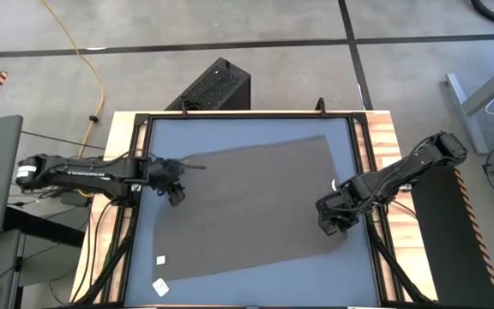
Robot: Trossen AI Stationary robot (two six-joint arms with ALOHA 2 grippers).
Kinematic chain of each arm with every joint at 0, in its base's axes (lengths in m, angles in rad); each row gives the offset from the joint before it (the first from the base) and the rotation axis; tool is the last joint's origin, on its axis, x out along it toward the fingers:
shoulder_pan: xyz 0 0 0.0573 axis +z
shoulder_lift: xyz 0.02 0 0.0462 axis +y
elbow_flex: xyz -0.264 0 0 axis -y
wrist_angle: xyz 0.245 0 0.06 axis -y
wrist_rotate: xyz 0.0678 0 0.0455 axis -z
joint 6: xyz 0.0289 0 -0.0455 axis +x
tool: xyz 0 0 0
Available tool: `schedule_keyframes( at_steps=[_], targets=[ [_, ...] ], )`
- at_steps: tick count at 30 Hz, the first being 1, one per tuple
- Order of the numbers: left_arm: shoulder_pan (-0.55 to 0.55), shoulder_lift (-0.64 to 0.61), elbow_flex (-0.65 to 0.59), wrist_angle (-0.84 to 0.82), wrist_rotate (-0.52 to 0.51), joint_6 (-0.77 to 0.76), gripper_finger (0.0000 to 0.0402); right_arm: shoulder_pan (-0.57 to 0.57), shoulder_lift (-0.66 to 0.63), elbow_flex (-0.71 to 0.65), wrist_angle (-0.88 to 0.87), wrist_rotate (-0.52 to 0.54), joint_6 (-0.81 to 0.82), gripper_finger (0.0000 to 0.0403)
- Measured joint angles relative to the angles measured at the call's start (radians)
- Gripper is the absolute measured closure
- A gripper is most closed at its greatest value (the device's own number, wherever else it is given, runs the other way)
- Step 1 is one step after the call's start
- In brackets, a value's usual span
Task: Roll towel
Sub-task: Roll the grey towel
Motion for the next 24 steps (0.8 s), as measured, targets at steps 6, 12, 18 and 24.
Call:
schedule_keyframes(
  at_steps=[6, 12, 18, 24],
  targets=[
    [0.167, 0.094, 0.146, -0.096, 0.039, 0.102, 0.0221, 0.003, 0.0, 0.0, 0.026, 0.003, 0.0, 0.0374],
    [0.296, 0.281, 0.337, -0.394, -0.04, 0.34, 0.0221, 0.003, 0.0, 0.0, 0.029, 0.027, 0.0, 0.0374],
    [0.385, 0.52, 0.383, -0.488, -0.054, 0.491, 0.0221, 0.003, 0.0, 0.0, 0.051, 0.086, 0.0, 0.0374],
    [0.414, 0.711, 0.383, -0.512, -0.071, 0.501, 0.0221, 0.003, 0.0, 0.0, 0.051, 0.122, 0.001, 0.0374]
  ],
)
